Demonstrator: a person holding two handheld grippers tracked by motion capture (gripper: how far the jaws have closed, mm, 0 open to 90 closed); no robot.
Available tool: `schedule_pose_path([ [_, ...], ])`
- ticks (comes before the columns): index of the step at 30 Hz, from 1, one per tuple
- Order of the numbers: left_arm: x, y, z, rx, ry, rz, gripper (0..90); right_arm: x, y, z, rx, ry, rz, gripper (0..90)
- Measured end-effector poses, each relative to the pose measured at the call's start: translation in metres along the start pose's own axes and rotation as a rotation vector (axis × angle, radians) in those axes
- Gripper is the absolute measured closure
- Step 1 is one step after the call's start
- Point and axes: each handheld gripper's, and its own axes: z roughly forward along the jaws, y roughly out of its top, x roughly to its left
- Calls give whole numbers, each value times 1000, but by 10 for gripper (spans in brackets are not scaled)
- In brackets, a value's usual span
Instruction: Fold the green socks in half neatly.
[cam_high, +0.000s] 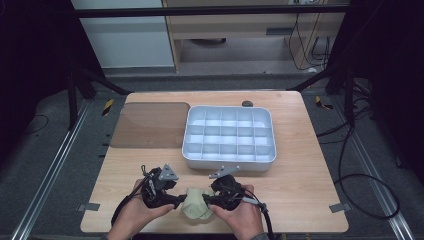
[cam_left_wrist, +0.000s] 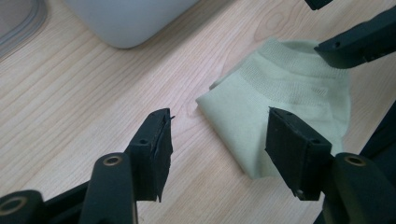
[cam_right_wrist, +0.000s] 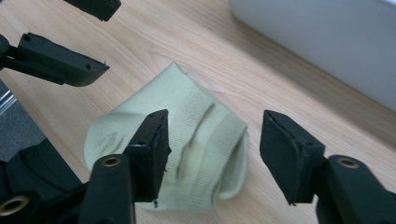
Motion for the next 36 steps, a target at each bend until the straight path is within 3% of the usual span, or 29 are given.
schedule_pose_path([
  [11,-4,-13,15,15,-5,-23,384,5,3,20,50,-1,2,297],
  [19,-9,-16,23,36,-8,-18,371,3,-2,30,86,-12,4,317],
  [27,-17,-21,37,67,-11,13,369,3,-8,35,119,-24,-20,321],
  [36,-16,-21,38,74,-31,17,467,3,-14,39,145,-17,-22,331],
])
